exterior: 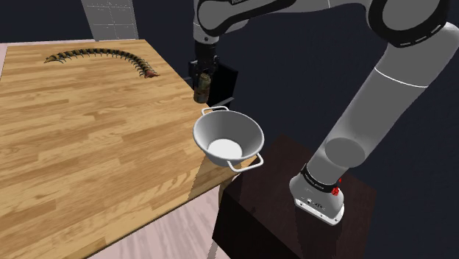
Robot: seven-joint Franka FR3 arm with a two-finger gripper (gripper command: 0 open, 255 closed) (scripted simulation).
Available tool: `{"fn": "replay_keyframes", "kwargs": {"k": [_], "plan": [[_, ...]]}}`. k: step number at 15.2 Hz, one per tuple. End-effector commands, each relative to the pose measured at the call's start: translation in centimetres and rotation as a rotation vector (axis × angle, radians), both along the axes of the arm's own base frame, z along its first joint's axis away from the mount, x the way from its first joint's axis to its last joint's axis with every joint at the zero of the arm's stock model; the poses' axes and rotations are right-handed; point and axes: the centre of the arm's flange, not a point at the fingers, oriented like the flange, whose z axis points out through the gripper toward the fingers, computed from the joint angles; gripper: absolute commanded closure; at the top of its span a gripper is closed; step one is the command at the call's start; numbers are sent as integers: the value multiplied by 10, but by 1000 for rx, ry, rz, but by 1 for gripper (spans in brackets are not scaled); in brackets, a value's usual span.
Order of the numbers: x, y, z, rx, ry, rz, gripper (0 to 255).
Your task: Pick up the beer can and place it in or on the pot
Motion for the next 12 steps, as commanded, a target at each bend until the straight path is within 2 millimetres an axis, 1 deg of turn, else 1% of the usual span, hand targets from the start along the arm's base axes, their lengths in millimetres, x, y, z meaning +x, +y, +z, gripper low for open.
{"fn": "replay_keyframes", "kwargs": {"k": [1, 10, 11, 12], "plan": [[-30, -2, 3, 0, 0, 0, 255], [-147, -15, 20, 0, 0, 0, 255], [-168, -17, 23, 0, 0, 0, 255], [-168, -17, 17, 0, 0, 0, 255]]}}
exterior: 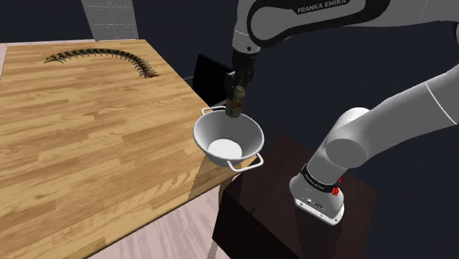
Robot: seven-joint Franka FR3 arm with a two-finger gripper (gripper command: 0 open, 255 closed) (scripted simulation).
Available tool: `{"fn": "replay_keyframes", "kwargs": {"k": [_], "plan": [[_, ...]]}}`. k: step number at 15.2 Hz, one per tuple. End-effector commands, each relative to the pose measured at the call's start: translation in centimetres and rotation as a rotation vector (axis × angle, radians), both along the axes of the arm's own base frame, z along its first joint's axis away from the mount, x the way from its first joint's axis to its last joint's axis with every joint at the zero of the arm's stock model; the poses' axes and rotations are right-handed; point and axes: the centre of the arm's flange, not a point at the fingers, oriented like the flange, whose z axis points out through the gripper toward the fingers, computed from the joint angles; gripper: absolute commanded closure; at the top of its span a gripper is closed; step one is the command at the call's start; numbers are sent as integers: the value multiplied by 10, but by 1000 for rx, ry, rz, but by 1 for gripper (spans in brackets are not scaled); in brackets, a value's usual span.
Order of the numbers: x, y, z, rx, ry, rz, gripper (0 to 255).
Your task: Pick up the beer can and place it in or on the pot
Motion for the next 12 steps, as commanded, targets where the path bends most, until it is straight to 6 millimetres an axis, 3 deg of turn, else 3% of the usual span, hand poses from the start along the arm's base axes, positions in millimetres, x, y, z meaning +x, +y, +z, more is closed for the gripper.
{"fn": "replay_keyframes", "kwargs": {"k": [1, 12], "plan": [[-9, 0, -8, 0, 0, 0, 255], [-9, 0, -66, 0, 0, 0, 255]]}}
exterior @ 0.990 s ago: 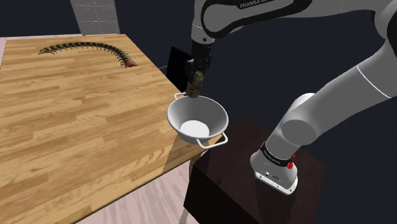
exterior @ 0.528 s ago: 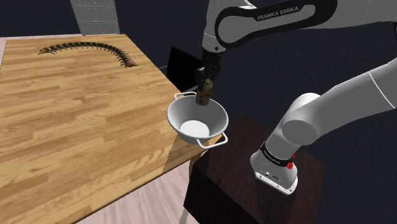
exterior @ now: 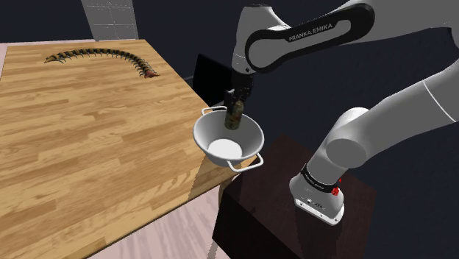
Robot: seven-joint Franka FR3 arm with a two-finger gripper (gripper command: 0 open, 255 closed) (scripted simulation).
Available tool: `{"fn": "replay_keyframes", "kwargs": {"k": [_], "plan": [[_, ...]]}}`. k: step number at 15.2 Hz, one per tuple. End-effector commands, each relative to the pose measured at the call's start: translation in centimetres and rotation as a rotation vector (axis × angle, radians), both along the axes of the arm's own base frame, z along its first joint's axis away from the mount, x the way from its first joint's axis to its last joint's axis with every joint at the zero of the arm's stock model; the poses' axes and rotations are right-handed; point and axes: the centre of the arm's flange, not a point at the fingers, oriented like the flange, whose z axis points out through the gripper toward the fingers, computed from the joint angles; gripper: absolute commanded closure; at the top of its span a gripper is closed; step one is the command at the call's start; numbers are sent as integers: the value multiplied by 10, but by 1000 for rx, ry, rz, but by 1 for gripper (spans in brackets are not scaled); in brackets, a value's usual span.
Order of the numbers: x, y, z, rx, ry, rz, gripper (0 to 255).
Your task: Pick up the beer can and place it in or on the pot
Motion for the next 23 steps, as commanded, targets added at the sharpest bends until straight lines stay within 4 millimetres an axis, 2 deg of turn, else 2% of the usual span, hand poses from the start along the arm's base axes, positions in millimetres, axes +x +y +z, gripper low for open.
{"fn": "replay_keyframes", "kwargs": {"k": [1, 7, 14, 15, 20, 23], "plan": [[0, 0, -10, 0, -1, 0, 255], [0, 0, -39, 0, -1, 0, 255], [0, 0, -39, 0, -1, 0, 255], [1, 0, -39, 0, -1, 0, 0], [1, 0, -39, 0, -1, 0, 0], [0, 0, 1, 0, -1, 0, 0]]}}
